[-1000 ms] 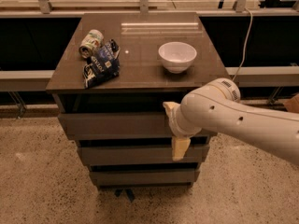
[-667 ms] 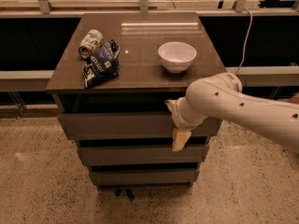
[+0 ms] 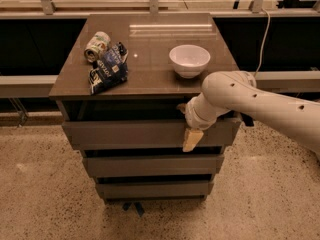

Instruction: Open top drawer

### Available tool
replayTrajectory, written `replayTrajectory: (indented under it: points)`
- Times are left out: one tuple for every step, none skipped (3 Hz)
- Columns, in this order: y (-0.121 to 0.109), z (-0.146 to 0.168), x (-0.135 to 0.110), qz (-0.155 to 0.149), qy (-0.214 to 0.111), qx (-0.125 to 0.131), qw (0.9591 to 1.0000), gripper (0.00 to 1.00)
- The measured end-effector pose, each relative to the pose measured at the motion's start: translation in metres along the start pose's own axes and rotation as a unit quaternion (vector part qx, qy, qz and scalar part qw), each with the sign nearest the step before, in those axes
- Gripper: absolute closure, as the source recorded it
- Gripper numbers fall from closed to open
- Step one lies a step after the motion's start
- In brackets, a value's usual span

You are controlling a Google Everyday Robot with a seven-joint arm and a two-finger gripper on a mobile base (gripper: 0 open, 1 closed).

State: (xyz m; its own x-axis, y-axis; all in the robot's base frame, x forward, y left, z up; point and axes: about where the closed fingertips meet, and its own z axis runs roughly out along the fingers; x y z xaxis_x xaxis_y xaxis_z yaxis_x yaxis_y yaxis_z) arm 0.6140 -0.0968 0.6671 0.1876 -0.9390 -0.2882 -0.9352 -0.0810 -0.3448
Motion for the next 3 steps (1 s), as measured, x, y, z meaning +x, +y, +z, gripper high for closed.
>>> replayTrajectory:
  points:
    - [0.001, 0.011, -0.001, 0.006, -0.012, -0.020, 0.9997, 0.24]
    - [0.018, 0.017, -0.007, 0.012, -0.028, -0.041, 0.9987, 0.28]
    - [0.039, 0.012, -0.017, 0.012, -0.038, -0.054, 0.9977, 0.28]
